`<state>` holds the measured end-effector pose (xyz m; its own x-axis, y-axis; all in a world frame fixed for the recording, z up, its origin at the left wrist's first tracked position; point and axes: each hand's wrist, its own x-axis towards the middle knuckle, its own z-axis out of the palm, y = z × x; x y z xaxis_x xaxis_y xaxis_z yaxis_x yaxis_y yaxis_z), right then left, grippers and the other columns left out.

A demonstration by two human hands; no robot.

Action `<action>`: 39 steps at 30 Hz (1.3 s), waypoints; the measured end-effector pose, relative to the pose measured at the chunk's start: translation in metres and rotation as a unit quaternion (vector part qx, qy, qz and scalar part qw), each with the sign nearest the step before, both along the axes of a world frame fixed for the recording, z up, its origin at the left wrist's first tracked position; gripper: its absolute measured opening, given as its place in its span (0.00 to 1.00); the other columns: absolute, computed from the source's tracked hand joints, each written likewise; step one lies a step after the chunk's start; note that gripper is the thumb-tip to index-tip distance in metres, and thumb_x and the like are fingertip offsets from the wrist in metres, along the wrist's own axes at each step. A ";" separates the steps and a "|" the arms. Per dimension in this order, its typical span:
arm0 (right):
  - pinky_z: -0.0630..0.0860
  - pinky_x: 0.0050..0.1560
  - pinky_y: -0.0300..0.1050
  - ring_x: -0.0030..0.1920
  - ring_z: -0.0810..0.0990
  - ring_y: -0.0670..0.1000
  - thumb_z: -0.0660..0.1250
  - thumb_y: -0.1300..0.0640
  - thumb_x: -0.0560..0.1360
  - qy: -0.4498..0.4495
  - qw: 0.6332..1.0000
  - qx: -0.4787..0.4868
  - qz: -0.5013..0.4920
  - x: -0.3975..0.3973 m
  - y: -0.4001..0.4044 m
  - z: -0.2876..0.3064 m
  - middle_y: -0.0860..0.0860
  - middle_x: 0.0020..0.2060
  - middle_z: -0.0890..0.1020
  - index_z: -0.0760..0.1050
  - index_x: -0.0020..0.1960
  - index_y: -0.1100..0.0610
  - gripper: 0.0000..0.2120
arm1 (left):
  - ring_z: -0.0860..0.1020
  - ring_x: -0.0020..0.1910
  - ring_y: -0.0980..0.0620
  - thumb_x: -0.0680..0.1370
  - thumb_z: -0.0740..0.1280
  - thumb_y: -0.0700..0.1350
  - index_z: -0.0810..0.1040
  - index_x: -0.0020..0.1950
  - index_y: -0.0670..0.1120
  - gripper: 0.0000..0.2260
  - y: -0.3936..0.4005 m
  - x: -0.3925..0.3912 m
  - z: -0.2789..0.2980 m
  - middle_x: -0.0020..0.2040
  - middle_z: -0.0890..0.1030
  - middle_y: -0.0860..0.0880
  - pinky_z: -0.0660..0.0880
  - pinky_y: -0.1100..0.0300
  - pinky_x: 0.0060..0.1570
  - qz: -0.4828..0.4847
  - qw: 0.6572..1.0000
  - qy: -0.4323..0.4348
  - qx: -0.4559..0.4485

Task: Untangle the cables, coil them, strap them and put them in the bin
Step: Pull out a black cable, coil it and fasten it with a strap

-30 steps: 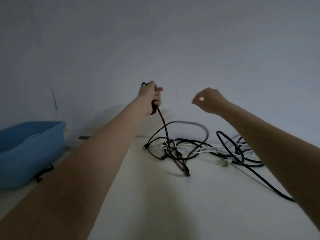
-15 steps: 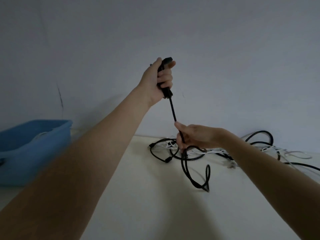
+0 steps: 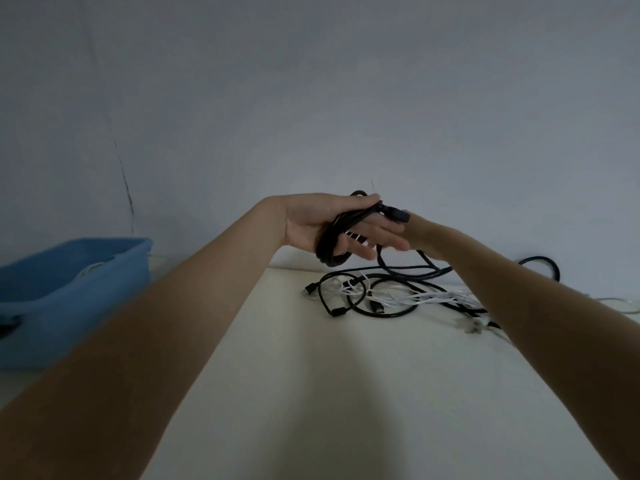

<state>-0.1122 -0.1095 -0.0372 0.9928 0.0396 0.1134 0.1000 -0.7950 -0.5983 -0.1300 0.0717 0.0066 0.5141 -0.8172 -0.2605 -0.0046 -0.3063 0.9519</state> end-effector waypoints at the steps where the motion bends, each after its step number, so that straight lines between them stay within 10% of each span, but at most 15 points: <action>1: 0.73 0.55 0.49 0.52 0.76 0.57 0.60 0.63 0.78 -0.007 1.000 -0.017 -0.009 0.000 0.001 0.002 0.58 0.49 0.79 0.76 0.54 0.66 0.09 | 0.83 0.38 0.50 0.82 0.49 0.56 0.73 0.63 0.46 0.21 0.000 0.000 -0.003 0.55 0.82 0.52 0.69 0.72 0.21 -0.014 1.000 0.003 0.011; 7: 0.64 0.34 0.38 0.34 0.71 0.49 0.66 0.62 0.74 -0.037 0.999 -0.023 -0.022 0.001 0.000 0.021 0.52 0.31 0.73 0.73 0.35 0.59 0.09 | 0.80 0.55 0.42 0.73 0.54 0.65 0.65 0.65 0.63 0.22 -0.004 0.005 -0.026 0.70 0.66 0.64 0.73 0.66 0.54 -0.089 0.993 -0.001 0.081; 16: 0.67 0.34 0.38 0.33 0.69 0.49 0.70 0.55 0.73 -0.047 0.996 -0.073 -0.028 -0.002 -0.007 0.036 0.51 0.30 0.71 0.73 0.35 0.56 0.11 | 0.82 0.33 0.52 0.66 0.52 0.71 0.61 0.73 0.45 0.43 -0.007 0.011 -0.040 0.58 0.81 0.47 0.67 0.70 0.19 0.026 0.999 0.016 -0.010; 22: 0.61 0.31 0.38 0.31 0.65 0.46 0.64 0.60 0.75 -0.059 0.993 -0.092 -0.040 0.001 -0.003 0.028 0.51 0.30 0.69 0.75 0.42 0.61 0.06 | 0.65 0.18 0.59 0.77 0.43 0.68 0.68 0.61 0.36 0.37 -0.019 0.015 -0.042 0.48 0.84 0.41 0.59 0.72 0.16 0.117 0.987 0.071 -0.082; 31: 0.65 0.48 0.46 0.49 0.74 0.55 0.68 0.60 0.71 -0.196 0.950 -0.231 -0.075 0.010 0.031 0.033 0.54 0.44 0.76 0.75 0.40 0.56 0.03 | 0.82 0.29 0.50 0.82 0.50 0.58 0.69 0.57 0.48 0.16 -0.035 0.016 -0.051 0.56 0.79 0.48 0.62 0.69 0.16 0.209 0.977 0.040 -0.029; 39: 0.81 0.43 0.45 0.36 0.81 0.54 0.66 0.62 0.76 -0.050 0.998 -0.024 -0.032 -0.007 0.016 0.039 0.60 0.40 0.83 0.78 0.49 0.67 0.08 | 0.83 0.40 0.44 0.81 0.50 0.60 0.70 0.57 0.50 0.17 -0.034 0.034 -0.052 0.70 0.66 0.49 0.63 0.67 0.16 0.324 0.940 0.024 -0.104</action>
